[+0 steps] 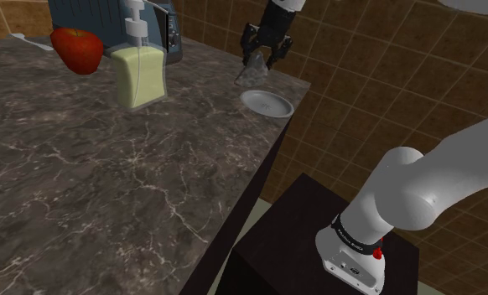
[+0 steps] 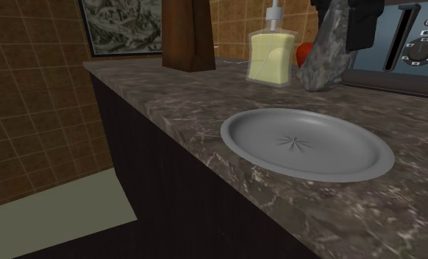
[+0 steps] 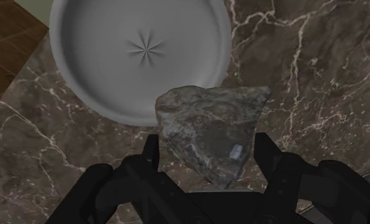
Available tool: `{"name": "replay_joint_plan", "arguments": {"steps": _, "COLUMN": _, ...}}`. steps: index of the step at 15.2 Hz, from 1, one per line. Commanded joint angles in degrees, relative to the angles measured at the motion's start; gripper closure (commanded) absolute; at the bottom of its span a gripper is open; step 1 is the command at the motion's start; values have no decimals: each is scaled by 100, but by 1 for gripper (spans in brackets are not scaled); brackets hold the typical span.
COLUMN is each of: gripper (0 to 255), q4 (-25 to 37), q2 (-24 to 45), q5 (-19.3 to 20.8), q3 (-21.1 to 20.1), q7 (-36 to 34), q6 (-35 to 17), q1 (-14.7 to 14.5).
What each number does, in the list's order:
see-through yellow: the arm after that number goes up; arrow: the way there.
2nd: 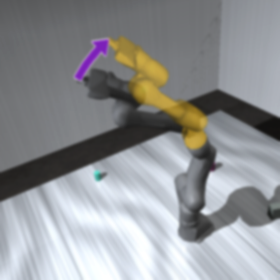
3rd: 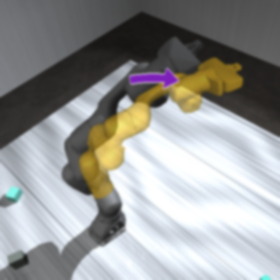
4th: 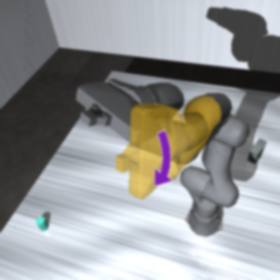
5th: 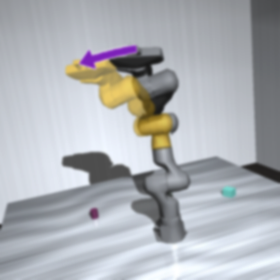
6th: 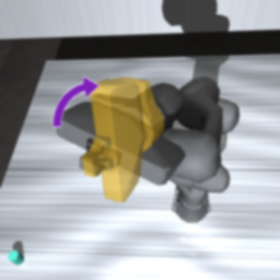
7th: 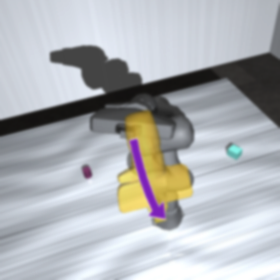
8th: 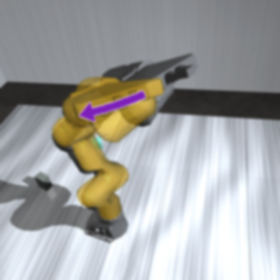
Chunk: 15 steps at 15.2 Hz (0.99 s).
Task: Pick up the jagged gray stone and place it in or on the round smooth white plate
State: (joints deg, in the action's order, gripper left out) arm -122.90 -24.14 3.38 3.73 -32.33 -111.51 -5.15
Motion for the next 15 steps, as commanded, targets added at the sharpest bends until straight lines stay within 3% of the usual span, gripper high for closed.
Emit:
{"name": "replay_joint_plan", "arguments": {"steps": 1, "gripper": 255, "q4": -184, "q2": -274, "q5": 34, "q3": 157, "q7": 225, "q6": 78, "q1": 77}}
{"name": "replay_joint_plan", "arguments": {"steps": 3, "gripper": 255, "q4": -444, "q2": -638, "q5": 106, "q3": 360, "q7": 496, "q6": 167, "q1": 185}}
{"name": "replay_joint_plan", "arguments": {"steps": 15, "gripper": 255, "q4": -1374, "q2": -646, "q5": 152, "q3": 407, "q7": 474, "q6": -755, "q1": 206}}
